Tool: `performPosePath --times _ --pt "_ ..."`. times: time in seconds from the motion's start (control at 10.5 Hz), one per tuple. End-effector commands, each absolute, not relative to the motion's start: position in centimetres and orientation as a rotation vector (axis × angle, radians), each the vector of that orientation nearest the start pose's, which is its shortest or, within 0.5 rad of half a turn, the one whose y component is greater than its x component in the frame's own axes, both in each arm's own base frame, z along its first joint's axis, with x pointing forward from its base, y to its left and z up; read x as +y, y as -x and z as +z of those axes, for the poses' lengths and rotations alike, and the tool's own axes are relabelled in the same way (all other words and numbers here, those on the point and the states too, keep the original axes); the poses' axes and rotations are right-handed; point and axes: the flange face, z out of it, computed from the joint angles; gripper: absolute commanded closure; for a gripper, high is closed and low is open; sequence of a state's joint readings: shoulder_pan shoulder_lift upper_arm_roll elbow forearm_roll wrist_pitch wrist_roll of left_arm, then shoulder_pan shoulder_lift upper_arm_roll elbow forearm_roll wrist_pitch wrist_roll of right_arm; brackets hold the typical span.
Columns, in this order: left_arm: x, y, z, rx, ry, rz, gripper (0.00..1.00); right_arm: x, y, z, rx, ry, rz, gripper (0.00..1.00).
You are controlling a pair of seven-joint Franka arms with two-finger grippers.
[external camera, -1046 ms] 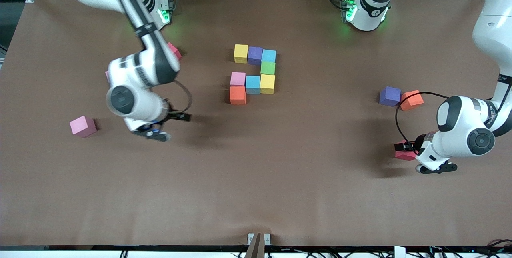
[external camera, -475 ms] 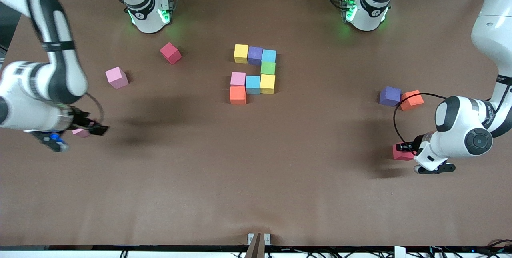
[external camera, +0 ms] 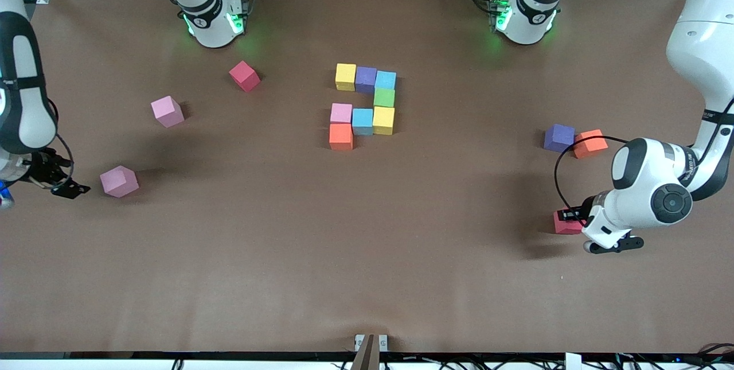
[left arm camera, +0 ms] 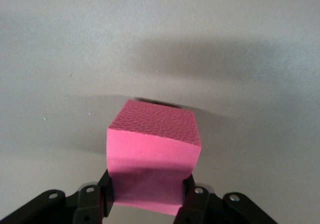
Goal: Form number 2 with 11 blocks
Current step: 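Grasp the light pink cube with the right gripper while the left gripper lifts red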
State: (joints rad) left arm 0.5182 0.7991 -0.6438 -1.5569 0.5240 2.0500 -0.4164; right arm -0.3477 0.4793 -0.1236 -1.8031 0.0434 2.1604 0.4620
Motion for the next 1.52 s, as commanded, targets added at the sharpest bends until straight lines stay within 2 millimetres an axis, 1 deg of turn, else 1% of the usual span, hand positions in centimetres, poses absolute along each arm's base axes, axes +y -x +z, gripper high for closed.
performPosePath --times 0.0,0.1,0.19,0.38,0.48,0.57,0.67,0.76,0.86,0.95,1.05,1.14,1.33,1.43 --pt "-2.7 -68.7 25.1 -0.257 3.105 0.154 0.62 -30.2 -56.5 26.6 1.523 2.740 0.192 0.00" --pt "-4.7 -68.6 25.6 -0.274 3.098 0.142 0.62 -30.1 -56.8 26.4 1.523 2.742 0.166 0.00" --pt "-7.0 -68.6 25.9 -0.289 3.094 0.129 0.62 -30.0 -57.5 25.9 1.515 2.753 0.097 0.00" --pt "-11.8 -68.0 26.3 -0.334 3.089 0.119 0.60 -29.7 -58.4 24.5 1.505 2.763 0.031 0.00" --pt "-14.1 -67.8 26.8 -0.325 3.096 0.103 0.60 -29.0 -58.7 23.6 1.489 2.773 0.038 0.00" --pt "-15.5 -67.7 27.1 -0.314 3.101 0.097 0.60 -27.7 -59.1 22.8 1.462 2.783 0.060 0.00" --pt "-17.3 -67.3 27.3 -0.306 3.107 0.094 0.60 -26.7 -59.4 22.4 1.468 2.748 0.079 0.00" --pt "-18.6 -66.9 27.5 -0.339 3.107 0.089 0.60 -26.1 -59.0 21.5 1.479 2.719 0.112 0.00" --pt "-20.6 -66.4 27.8 -0.325 3.113 0.086 0.60 -26.0 -58.5 21.0 1.482 2.717 0.129 0.00" --pt "-21.8 -66.4 28.3 -0.328 3.120 0.073 0.60 -25.8 -58.4 20.8 1.481 2.718 0.136 0.00" --pt "-23.4 -66.2 28.7 -0.317 3.126 0.061 0.60 -25.6 -58.3 20.6 1.479 2.719 0.150 0.00" --pt "-25.5 -65.5 28.9 -0.303 3.130 0.055 0.60 -25.1 -57.7 19.7 1.473 2.721 0.179 0.00" --pt "-30.0 -63.8 29.1 -0.274 3.136 0.048 0.60 -24.8 -56.8 18.9 1.469 2.724 0.214 0.00" --pt "-32.4 -62.9 29.2 -0.266 3.140 0.042 0.60 -23.8 -56.9 18.7 1.448 2.736 0.224 0.00"
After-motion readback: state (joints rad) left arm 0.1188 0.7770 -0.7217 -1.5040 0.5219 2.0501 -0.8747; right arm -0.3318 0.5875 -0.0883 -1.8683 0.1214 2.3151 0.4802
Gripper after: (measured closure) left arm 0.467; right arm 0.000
